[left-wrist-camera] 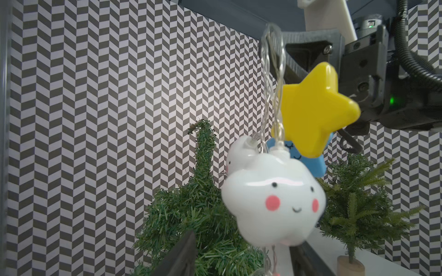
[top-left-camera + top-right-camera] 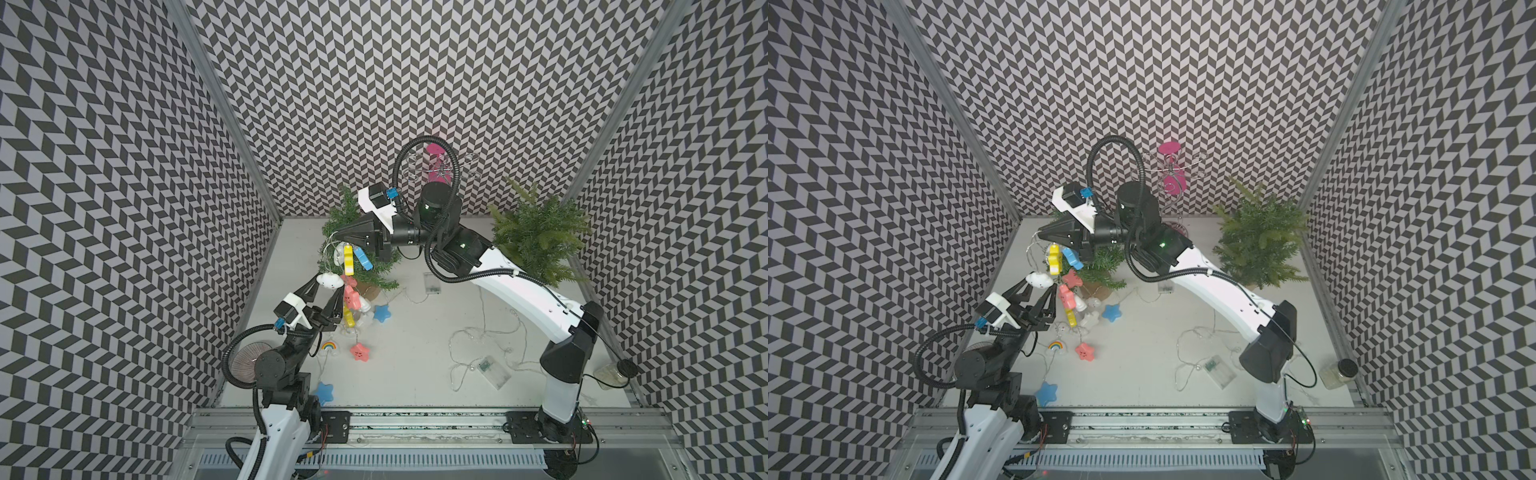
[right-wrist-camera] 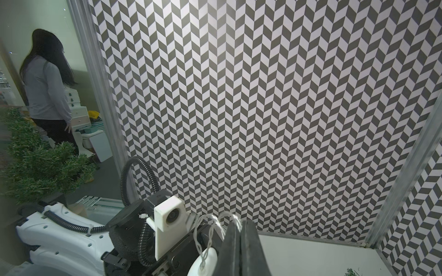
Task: Wrap string light around the christmas tree
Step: Pick up the light string from the center of the board.
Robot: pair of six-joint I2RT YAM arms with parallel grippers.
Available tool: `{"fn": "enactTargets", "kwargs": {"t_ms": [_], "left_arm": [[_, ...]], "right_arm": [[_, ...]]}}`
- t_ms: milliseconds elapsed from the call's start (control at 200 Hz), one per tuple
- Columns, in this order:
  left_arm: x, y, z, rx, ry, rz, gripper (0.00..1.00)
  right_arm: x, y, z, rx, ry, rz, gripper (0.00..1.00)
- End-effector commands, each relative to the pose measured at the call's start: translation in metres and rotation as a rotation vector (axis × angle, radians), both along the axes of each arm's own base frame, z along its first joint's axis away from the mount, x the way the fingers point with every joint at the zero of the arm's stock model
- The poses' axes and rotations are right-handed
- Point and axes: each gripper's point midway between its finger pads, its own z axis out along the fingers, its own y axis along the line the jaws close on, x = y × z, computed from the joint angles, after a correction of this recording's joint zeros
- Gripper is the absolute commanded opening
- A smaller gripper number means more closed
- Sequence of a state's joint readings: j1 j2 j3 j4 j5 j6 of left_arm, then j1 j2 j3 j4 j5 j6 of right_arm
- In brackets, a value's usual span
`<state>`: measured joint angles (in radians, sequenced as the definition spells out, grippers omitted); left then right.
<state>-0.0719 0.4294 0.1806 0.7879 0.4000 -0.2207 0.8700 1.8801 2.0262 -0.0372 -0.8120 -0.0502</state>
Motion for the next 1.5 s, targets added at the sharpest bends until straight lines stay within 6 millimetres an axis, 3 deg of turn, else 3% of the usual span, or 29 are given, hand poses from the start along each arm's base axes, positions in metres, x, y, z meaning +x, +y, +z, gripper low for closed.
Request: {"fn": "enactTargets", "kwargs": {"t_ms": [0,115,180,265,476,656,766,901,991,1136,1176,1237,1322,1362,1447,1492], "left_arm": [[-0.002,-0.007,0.001,0.021,-0.007,-0.038,0.67],[-0.010,-0.007,0.002,0.007,-0.028,-0.053,0.67],[-0.015,-0.007,0.001,0.011,-0.043,-0.053,0.74],[-0.005,-0.002,0.003,0.008,-0.016,-0.006,0.80],[0.018,-0.009,-0.003,0.022,0.043,-0.040,0.75],[-0.004,-0.015,0.014,0.001,-0.064,-0.114,0.73],[-0.003,-0.018,0.017,0.004,-0.047,-0.128,0.64],[0.016,-0.019,0.007,0.014,0.024,-0.126,0.38],[0.024,-0.020,0.001,0.009,0.053,-0.128,0.46],[0.023,-0.020,0.001,-0.006,0.053,-0.139,0.48],[0.027,-0.018,0.002,-0.008,0.061,-0.124,0.40],[0.035,-0.014,0.004,-0.012,0.082,-0.090,0.00],[0.043,-0.003,0.011,-0.053,0.100,-0.033,0.00],[0.046,0.005,0.014,-0.077,0.110,-0.004,0.00],[0.050,0.018,0.022,-0.113,0.130,0.029,0.00],[0.050,0.022,0.029,-0.127,0.134,0.026,0.00]], "right_arm": [[-0.009,-0.004,0.018,0.058,-0.051,0.032,0.00],[-0.002,-0.004,0.016,0.057,-0.062,-0.007,0.00],[0.000,-0.003,0.016,0.061,-0.064,-0.020,0.00],[-0.008,-0.003,0.014,0.057,-0.060,0.032,0.00],[-0.024,-0.006,0.013,0.058,-0.043,0.123,0.00],[-0.030,-0.008,0.004,0.057,-0.033,0.157,0.00],[-0.036,-0.009,0.002,0.062,-0.024,0.198,0.00],[-0.040,-0.010,0.004,0.073,-0.022,0.231,0.00],[-0.043,-0.011,0.003,0.071,-0.025,0.242,0.00],[-0.042,-0.011,0.001,0.070,-0.025,0.240,0.00],[-0.041,-0.011,0.000,0.071,-0.023,0.233,0.00],[-0.041,-0.011,-0.001,0.069,-0.025,0.232,0.00],[-0.036,-0.011,-0.008,0.050,-0.032,0.193,0.00],[-0.030,-0.012,-0.011,0.044,-0.039,0.141,0.11],[-0.012,-0.021,-0.016,0.056,-0.064,-0.026,0.57],[-0.004,-0.031,-0.018,0.075,-0.095,-0.129,0.72]]}}
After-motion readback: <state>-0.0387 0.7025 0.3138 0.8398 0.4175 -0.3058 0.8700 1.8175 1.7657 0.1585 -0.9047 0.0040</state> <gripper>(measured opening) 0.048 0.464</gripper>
